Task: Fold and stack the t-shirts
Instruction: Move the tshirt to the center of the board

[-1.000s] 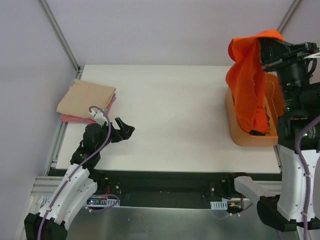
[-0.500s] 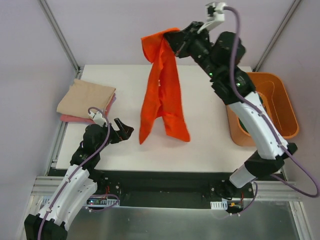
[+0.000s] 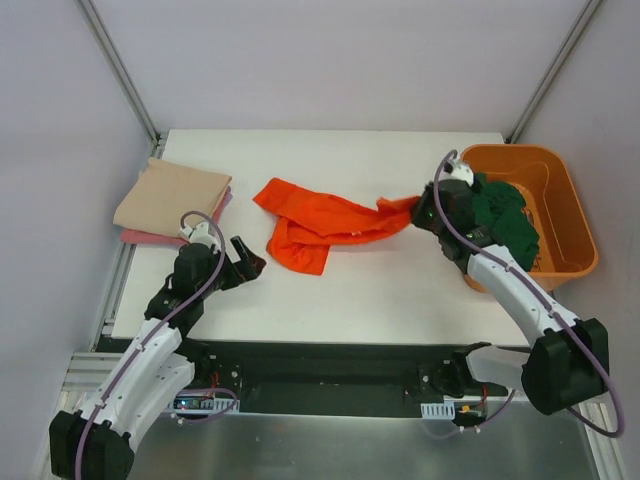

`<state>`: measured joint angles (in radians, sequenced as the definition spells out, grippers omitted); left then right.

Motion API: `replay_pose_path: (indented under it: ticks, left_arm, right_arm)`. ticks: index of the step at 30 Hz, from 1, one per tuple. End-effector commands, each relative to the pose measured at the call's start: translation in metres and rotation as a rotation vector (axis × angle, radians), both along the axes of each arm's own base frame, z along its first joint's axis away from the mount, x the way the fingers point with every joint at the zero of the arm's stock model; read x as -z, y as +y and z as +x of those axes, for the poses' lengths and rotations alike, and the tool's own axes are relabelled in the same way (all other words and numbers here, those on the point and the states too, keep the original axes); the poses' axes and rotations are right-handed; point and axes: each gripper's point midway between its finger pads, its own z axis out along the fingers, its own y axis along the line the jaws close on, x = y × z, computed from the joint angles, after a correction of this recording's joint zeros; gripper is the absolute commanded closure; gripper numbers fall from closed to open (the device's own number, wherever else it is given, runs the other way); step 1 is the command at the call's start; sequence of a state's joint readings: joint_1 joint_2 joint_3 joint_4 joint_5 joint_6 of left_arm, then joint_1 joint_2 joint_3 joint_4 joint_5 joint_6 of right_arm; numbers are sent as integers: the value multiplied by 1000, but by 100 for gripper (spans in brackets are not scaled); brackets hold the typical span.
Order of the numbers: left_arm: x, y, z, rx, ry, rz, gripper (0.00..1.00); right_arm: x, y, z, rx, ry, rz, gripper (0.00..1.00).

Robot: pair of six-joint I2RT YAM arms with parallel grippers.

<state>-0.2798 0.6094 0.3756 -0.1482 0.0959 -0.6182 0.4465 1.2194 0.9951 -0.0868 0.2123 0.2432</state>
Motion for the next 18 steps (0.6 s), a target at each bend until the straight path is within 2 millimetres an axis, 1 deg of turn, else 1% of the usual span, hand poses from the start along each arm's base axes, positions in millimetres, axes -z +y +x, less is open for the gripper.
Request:
replay_pose_path:
  ticks: [1, 2, 3, 5, 7, 8, 9, 10, 11, 12, 14, 15, 16, 18]
  left_arm:
    - [-6, 5, 13, -49, 21, 15, 1]
    - [-5, 6, 15, -61, 36, 18, 1]
    - [-3, 6, 18, -73, 50, 20, 1]
    - [-1, 7, 24, -104, 81, 21, 1]
    - [-3, 6, 34, -114, 108, 29, 1]
    - [-7, 8, 43, -133, 106, 44, 1]
    - [-12, 6, 52, -127, 107, 55, 1]
    - [-14, 5, 62, -130, 119, 68, 1]
    - [-20, 3, 73, -132, 116, 76, 1]
    - [-20, 1, 84, -127, 125, 95, 1]
    - [-32, -7, 112, -97, 115, 123, 1]
    - [-21, -9, 122, -89, 148, 145, 1]
    - [-20, -10, 133, -94, 152, 159, 1]
    - [-10, -12, 156, -101, 183, 191, 1]
  right_arm:
    - [70, -36, -14, 20, 134, 19, 77]
    - [80, -42, -17, 25, 156, 0, 66]
    - [87, -45, -20, 10, 169, -36, 53]
    - [94, -44, -24, -30, 177, -85, 35]
    - [94, -45, -24, -44, 167, -118, 25]
    - [92, -45, -26, -47, 165, -131, 23]
    - [90, -46, -28, -54, 155, -148, 17]
    - [86, -44, -30, -56, 145, -165, 13]
    - [83, -45, -35, -52, 138, -198, 6]
    - [80, -47, -38, -39, 124, -243, 4]
    - [75, -57, -47, 6, 128, -336, 4]
    - [70, -62, -49, 26, 121, -370, 4]
    - [67, -60, -52, 19, 112, -376, 4]
    - [60, -57, -55, -30, 82, -435, 4]
